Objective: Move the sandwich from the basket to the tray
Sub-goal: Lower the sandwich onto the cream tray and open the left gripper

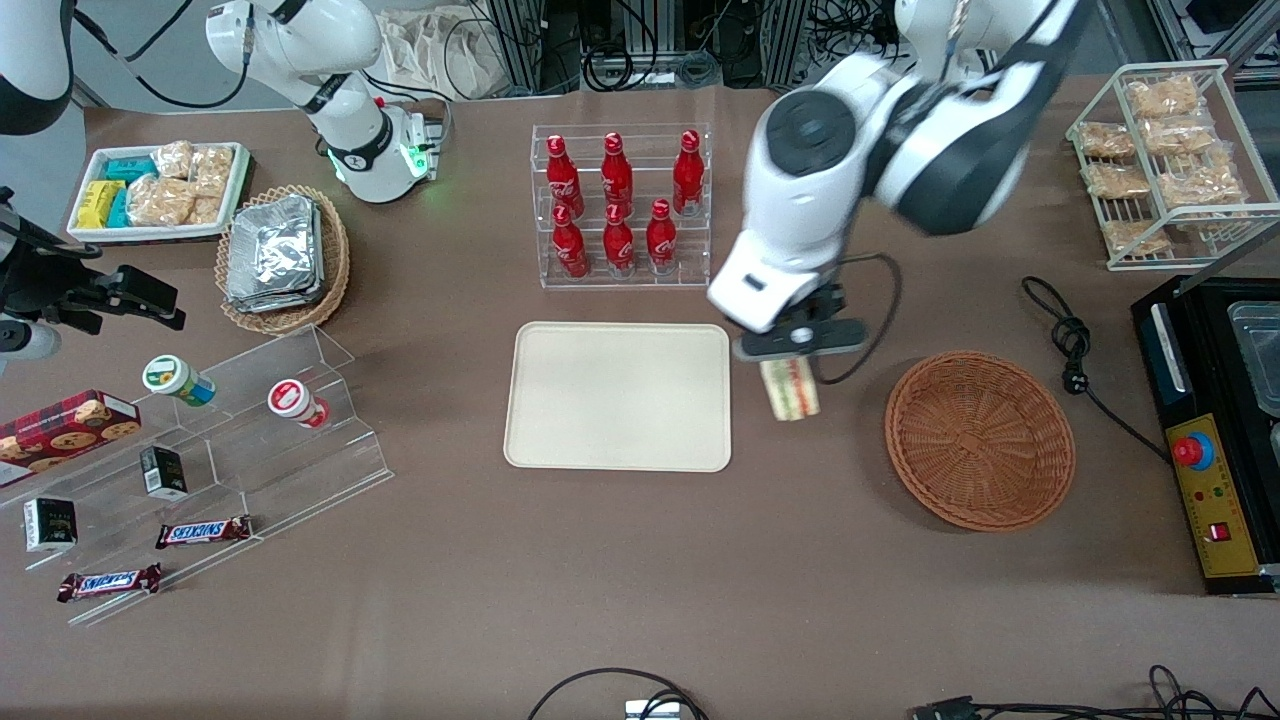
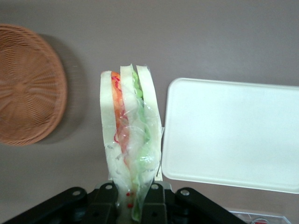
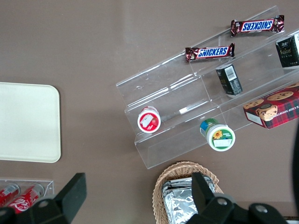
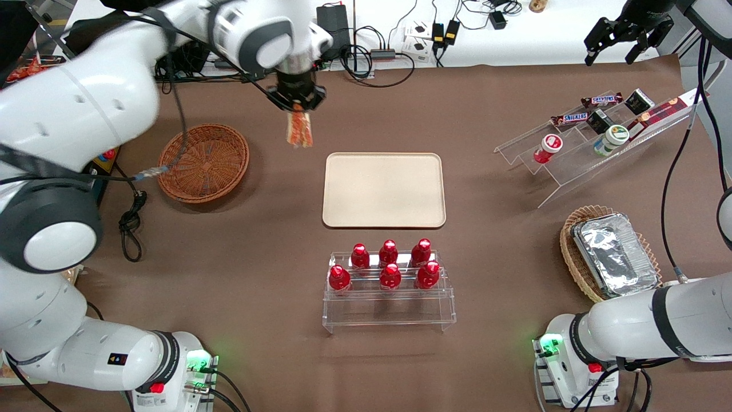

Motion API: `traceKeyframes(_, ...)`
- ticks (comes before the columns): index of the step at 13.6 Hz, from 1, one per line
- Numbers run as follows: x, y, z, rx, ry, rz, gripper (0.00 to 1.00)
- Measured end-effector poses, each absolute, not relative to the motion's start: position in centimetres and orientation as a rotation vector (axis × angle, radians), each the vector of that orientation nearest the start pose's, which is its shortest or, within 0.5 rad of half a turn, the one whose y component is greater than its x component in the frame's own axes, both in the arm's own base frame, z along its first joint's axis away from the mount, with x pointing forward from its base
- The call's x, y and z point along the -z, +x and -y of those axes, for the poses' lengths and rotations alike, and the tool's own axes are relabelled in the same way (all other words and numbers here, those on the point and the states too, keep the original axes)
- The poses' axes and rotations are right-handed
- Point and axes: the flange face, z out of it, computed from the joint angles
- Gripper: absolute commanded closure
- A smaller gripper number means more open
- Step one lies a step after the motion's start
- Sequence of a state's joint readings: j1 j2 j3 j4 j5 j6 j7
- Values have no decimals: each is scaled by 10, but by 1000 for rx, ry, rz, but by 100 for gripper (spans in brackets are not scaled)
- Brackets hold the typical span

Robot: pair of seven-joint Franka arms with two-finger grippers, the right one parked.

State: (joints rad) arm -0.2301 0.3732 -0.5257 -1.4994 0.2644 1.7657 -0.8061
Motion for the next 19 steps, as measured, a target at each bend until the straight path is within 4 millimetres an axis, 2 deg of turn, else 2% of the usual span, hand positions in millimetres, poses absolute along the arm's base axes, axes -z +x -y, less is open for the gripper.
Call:
traceKeyframes(2, -419, 523, 433, 24, -3072, -62, 100)
traceKeyframes(3, -393, 525, 444, 25, -3083, -90, 100)
traceKeyframes(5, -345, 534, 454, 7, -3120, -111, 99)
traceKeyframes(7, -308, 538, 460, -4, -3142, -128, 95)
traceKeyframes(9, -287, 535, 464, -18, -3127, -158, 89)
traceKeyframes(14, -254, 510, 483, -22, -3073, -258, 84)
traceKeyframes(15, -249, 507, 482, -31, -3068, -263, 79)
traceKeyframes(16, -245, 505, 481, -35, -3067, -265, 62)
traceKeyframes(17, -241, 504, 480, -36, -3067, -266, 39)
traceKeyframes(18, -238, 504, 478, -36, -3066, -266, 11)
traceKeyframes(19, -237, 504, 477, -36, -3065, -265, 0)
